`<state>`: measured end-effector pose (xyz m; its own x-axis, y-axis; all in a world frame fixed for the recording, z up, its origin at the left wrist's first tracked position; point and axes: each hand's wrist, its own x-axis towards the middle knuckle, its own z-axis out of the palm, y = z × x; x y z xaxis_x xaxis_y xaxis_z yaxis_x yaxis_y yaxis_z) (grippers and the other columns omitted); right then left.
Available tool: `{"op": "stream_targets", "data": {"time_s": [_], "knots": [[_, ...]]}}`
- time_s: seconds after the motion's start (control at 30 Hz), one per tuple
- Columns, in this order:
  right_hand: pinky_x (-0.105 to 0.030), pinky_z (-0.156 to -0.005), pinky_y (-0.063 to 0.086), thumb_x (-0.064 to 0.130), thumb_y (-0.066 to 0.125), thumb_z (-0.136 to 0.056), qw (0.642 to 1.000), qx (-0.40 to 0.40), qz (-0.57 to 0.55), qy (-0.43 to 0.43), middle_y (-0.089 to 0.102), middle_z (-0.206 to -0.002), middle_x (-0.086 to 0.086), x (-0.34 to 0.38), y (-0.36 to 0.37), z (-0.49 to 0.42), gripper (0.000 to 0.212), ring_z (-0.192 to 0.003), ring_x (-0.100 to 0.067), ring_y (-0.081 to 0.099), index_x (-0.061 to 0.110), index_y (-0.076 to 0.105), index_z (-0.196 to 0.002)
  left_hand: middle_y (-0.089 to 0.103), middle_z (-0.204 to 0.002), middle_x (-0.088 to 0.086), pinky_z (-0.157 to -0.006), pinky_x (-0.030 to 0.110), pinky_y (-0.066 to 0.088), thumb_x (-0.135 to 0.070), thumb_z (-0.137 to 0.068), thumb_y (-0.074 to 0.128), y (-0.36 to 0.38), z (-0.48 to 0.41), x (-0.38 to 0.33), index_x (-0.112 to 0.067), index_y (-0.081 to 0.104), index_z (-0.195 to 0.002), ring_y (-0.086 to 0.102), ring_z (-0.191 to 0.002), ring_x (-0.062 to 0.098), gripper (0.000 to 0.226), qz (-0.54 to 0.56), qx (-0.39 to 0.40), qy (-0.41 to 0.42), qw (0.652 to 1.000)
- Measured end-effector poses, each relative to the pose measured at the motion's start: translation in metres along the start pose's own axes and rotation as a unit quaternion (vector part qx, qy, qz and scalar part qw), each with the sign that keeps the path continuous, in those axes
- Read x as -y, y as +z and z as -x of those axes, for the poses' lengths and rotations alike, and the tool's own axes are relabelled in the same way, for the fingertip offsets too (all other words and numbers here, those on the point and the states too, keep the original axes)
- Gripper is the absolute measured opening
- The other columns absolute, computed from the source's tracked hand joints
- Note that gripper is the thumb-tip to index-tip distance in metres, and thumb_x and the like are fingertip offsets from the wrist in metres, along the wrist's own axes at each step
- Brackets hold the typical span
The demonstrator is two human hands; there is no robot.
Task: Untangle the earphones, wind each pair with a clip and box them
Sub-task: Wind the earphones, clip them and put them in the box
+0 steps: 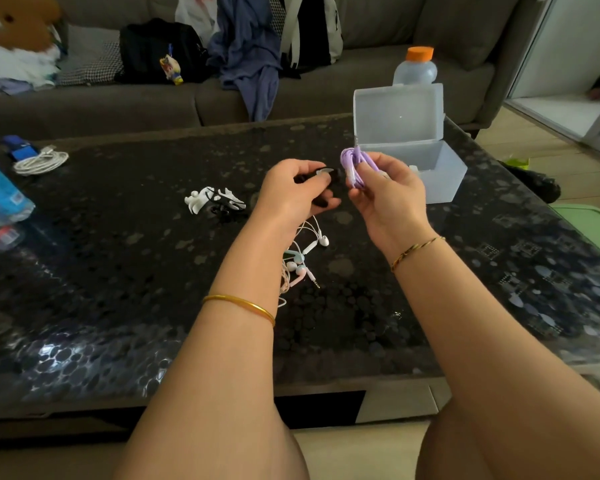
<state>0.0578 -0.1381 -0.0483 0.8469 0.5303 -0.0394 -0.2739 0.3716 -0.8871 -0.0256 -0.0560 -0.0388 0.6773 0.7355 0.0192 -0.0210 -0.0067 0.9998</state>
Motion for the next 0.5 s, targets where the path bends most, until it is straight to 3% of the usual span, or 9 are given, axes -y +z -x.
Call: {"op": "stream_targets", "data": {"time_s": [0.13,0.2,0.3,0.4,0.5], "knots": [[-0.030,-0.063,0.056,0.003,0.055,-0.093,0.989,0.044,0.120,-0.071,0.067,-0.091,-0.016,-0.0022,0.0021,0.0010,0.010,-0.068,-0.021,0.063,0.007,0.063,-0.098,0.060,-0.079,0.013,-0.058,0.020,0.055,0.002,-0.095,0.051,0.0005,0.0031,-0.0040,-0.003,0.062,-0.093,0.055,-0.061,0.013,0.012,0.064,0.047,-0.017,0.997],[-0.035,-0.065,0.056,0.003,0.054,-0.093,0.980,0.047,0.163,-0.106,0.067,-0.091,-0.019,-0.0030,0.0037,0.0014,0.012,-0.069,-0.026,0.064,0.011,0.063,-0.093,0.064,-0.083,0.014,-0.062,0.022,0.055,-0.001,-0.095,0.052,-0.0011,0.0039,-0.0052,-0.004,0.064,-0.097,0.060,-0.066,0.014,0.012,0.073,0.069,-0.025,0.995],[-0.027,-0.061,0.056,0.004,0.055,-0.093,0.975,0.050,0.177,-0.127,0.069,-0.089,-0.014,-0.0018,0.0037,0.0011,0.015,-0.073,-0.024,0.066,0.015,0.063,-0.090,0.067,-0.086,0.008,-0.070,0.024,0.055,-0.008,-0.094,0.056,-0.0028,0.0048,-0.0066,-0.011,0.066,-0.097,0.062,-0.076,0.015,0.011,0.071,0.078,-0.057,0.993],[-0.018,-0.054,0.052,0.005,0.054,-0.094,0.979,0.073,0.160,-0.106,0.066,-0.079,-0.001,0.0017,0.0036,0.0037,0.014,-0.061,-0.007,0.063,0.017,0.062,-0.090,0.067,-0.073,-0.004,-0.054,0.013,0.042,-0.012,-0.092,0.059,-0.0037,0.0053,-0.0080,-0.019,0.066,-0.092,0.058,-0.062,0.003,0.010,0.055,0.058,-0.065,0.995],[-0.020,-0.055,0.052,0.005,0.052,-0.095,0.984,0.102,0.126,-0.072,0.063,-0.078,-0.003,0.0026,0.0040,0.0050,0.011,-0.061,-0.008,0.061,0.011,0.061,-0.095,0.065,-0.079,0.001,-0.043,0.013,0.035,-0.007,-0.093,0.056,-0.0040,0.0033,-0.0081,-0.014,0.066,-0.094,0.055,-0.063,0.005,0.012,0.117,0.064,-0.075,0.988]]}}
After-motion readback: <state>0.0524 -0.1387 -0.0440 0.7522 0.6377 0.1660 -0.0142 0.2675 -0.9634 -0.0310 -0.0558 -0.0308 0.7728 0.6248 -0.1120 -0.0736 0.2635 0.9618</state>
